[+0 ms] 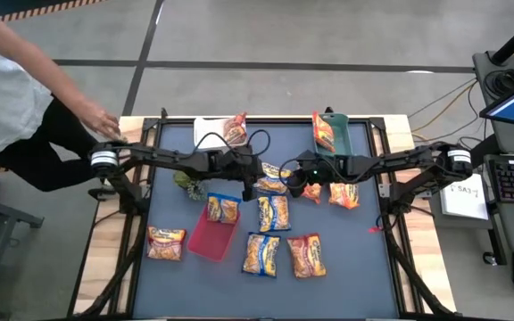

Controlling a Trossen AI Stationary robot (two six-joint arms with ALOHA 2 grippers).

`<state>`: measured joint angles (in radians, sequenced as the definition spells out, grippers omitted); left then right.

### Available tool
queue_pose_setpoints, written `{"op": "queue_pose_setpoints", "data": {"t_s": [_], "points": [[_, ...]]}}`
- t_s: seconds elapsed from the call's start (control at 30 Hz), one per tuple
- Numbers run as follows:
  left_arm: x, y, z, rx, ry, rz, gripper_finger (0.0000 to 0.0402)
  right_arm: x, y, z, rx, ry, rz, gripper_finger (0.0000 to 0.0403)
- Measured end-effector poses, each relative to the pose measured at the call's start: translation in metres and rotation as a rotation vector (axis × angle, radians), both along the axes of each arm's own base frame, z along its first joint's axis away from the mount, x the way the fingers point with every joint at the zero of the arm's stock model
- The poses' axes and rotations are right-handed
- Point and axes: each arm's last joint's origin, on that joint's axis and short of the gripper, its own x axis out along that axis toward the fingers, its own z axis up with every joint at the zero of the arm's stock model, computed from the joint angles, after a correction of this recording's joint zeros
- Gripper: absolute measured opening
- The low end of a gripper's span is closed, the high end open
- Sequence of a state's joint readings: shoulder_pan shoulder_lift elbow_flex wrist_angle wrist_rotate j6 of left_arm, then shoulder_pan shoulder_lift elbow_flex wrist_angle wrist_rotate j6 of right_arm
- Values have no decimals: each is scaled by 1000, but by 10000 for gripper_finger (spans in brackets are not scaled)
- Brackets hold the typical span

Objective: Sort Maruchan noodles
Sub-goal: Put the top blue noodle pack into the red bin

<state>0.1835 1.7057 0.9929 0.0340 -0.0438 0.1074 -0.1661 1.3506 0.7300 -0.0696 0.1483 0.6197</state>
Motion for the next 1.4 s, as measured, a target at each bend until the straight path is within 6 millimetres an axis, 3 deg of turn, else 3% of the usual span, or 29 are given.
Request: {"op": "queue_pose_setpoints", "data": {"t_s": [0.23,0.5,1.27,1.4], "points": [[-2,11,-5,-25,15,49,0,-1,0,-1,8,1,-8,239],[5,14,-25,-59,67,72,0,-2,0,-3,17,4,-17,280],[-1,13,-44,-77,204,69,0,-7,1,-16,77,-79,-94,288],[-2,13,-45,-78,210,69,0,-3,3,-27,87,-53,-96,288]]}}
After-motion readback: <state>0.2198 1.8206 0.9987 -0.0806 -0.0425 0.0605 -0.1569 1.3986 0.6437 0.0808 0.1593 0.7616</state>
